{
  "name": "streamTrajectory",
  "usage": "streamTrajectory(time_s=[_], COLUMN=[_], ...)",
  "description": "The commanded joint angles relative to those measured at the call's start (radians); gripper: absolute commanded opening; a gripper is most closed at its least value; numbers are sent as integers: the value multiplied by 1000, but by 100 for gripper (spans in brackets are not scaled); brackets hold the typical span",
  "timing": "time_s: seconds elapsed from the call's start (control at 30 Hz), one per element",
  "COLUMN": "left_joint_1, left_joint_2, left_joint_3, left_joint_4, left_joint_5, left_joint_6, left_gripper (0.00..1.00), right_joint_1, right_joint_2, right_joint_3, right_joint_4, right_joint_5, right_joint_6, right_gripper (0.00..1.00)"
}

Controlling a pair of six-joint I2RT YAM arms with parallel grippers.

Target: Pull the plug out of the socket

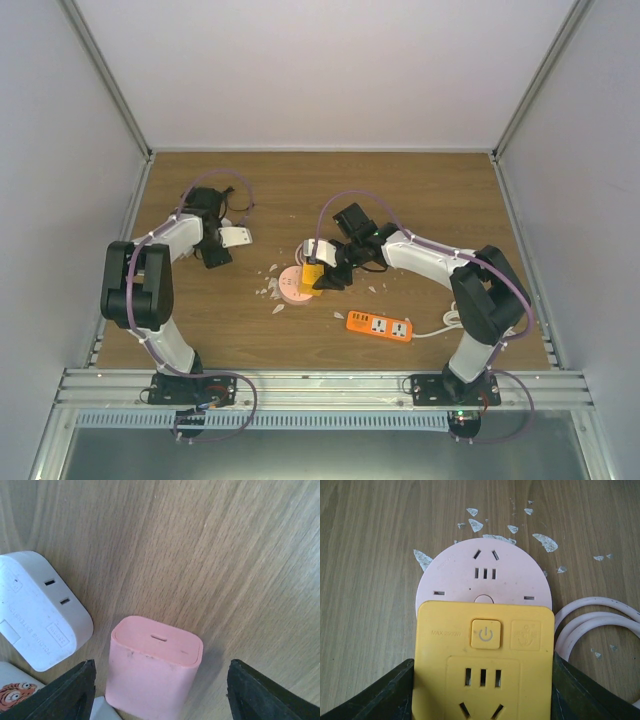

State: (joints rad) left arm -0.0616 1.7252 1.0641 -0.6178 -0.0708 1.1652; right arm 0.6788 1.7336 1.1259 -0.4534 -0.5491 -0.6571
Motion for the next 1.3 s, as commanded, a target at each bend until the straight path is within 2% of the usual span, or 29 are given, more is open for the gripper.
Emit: streamTrajectory(time_s=[0.0, 0.1, 0.27, 0.37, 0.53, 0.73, 0.93, 1.27], left_joint_1=[2, 2, -6, -27, -94, -126, -185, -277], left_joint_2=[-1, -2, -30, -45, -61, -35, -8, 22], left_joint_3=[36, 54, 94, 74, 4, -6, -36, -111], left_joint_4=[-13, -42, -107, -86, 1, 39, 54, 162], left_joint_5=[67, 162, 448, 588, 693, 824, 813, 629], left_joint_6=[-24, -59, -143, -214, -313, -416, -429, -483], left_gripper=[75, 77, 78, 79, 79, 79, 81, 78], right_joint_1=[5, 7, 8, 10, 21, 31, 37, 50], right_joint_2=[16, 15, 9, 14, 14, 14, 15, 17], right_joint_3=[23, 25, 25, 27, 29, 31, 38, 50], right_joint_4=[9, 9, 12, 13, 16, 19, 18, 16], right_joint_5=[26, 25, 23, 26, 45, 69, 80, 103], right_joint_6=[1, 1, 2, 4, 3, 7, 10, 13], right_gripper=[28, 29, 31, 34, 36, 41, 45, 57])
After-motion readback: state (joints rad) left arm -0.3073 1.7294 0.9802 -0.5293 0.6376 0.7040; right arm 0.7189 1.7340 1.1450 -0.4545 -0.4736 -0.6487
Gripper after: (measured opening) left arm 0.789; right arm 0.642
